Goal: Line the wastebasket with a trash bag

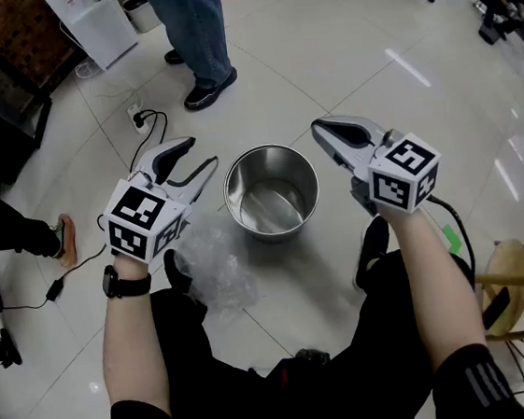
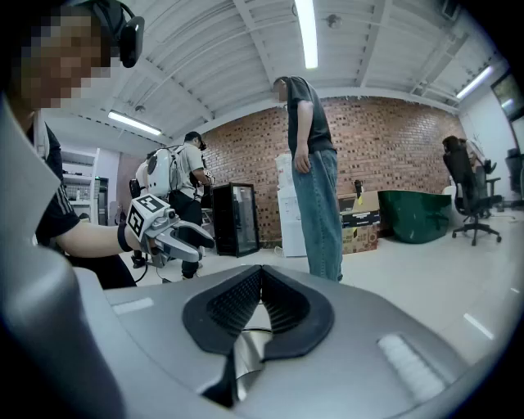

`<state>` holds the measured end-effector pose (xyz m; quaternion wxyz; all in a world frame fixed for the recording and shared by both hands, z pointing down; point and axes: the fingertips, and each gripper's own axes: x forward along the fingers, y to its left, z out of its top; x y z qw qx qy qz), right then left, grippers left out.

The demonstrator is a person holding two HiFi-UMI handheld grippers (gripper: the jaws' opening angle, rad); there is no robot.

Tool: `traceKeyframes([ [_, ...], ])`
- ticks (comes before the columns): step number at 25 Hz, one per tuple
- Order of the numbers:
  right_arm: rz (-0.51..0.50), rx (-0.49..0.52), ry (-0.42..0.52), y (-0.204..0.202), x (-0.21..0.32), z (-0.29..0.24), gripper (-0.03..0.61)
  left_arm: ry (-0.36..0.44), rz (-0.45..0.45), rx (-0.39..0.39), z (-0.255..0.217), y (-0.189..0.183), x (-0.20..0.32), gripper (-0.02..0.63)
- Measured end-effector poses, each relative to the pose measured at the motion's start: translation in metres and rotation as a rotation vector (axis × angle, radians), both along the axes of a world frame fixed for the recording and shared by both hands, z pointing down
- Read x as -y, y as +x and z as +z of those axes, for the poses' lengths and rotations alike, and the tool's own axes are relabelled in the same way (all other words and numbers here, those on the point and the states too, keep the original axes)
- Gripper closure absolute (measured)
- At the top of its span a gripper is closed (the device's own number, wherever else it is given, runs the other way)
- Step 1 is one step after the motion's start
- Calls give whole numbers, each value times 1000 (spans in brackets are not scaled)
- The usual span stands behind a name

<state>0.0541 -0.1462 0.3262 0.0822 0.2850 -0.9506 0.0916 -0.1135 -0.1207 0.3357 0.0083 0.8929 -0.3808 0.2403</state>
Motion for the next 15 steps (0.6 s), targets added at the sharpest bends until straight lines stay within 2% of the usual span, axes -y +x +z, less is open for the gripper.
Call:
traceKeyframes([
  [8, -6, -4, 13, -1, 2, -6, 572, -141, -58, 163, 76, -38, 4, 373],
  [15, -15, 5, 14, -12, 4, -9, 571, -327, -123, 203, 166, -71, -2, 368],
])
